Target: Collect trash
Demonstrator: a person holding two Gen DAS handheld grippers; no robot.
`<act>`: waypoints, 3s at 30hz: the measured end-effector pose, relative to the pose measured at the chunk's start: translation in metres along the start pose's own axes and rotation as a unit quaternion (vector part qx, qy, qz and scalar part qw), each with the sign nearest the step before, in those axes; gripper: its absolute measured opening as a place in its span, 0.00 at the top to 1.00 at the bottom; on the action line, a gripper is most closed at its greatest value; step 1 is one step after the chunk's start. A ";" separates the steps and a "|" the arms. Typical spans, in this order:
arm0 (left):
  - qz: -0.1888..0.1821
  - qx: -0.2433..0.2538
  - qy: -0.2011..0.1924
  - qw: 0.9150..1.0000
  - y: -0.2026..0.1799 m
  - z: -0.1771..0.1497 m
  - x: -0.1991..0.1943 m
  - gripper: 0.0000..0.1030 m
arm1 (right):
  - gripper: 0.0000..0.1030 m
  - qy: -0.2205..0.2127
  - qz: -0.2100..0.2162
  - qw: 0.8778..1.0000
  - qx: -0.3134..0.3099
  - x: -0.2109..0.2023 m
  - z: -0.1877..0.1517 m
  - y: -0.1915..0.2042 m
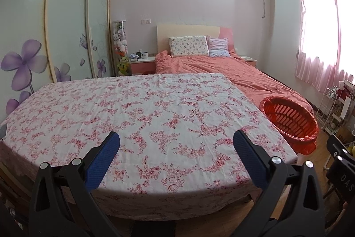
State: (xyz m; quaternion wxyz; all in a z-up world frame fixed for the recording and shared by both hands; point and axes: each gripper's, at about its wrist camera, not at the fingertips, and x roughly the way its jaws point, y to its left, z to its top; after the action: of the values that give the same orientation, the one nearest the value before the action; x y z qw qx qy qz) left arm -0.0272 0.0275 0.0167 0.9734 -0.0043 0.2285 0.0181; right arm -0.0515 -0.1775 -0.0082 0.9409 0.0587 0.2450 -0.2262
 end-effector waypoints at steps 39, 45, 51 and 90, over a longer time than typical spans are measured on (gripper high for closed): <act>-0.003 0.002 0.001 1.000 -0.002 0.000 0.000 0.02 | 0.04 0.002 0.000 1.000 -0.001 -0.002 0.000 0.001; -0.002 0.003 0.001 1.000 -0.002 0.000 0.000 0.02 | 0.04 0.002 0.000 1.000 -0.001 -0.001 0.001 0.002; 0.001 0.003 0.002 1.000 -0.002 -0.002 0.000 0.02 | 0.04 0.003 0.000 1.000 -0.001 -0.001 0.001 0.002; 0.005 0.005 0.003 1.000 0.004 -0.003 0.000 0.02 | 0.04 0.004 0.000 1.000 -0.001 -0.001 0.003 0.001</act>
State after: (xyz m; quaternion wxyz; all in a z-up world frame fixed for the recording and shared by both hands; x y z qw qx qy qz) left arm -0.0292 0.0311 0.0140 0.9725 0.0017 0.2317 0.0221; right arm -0.0509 -0.1764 -0.0053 0.9401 0.0586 0.2485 -0.2259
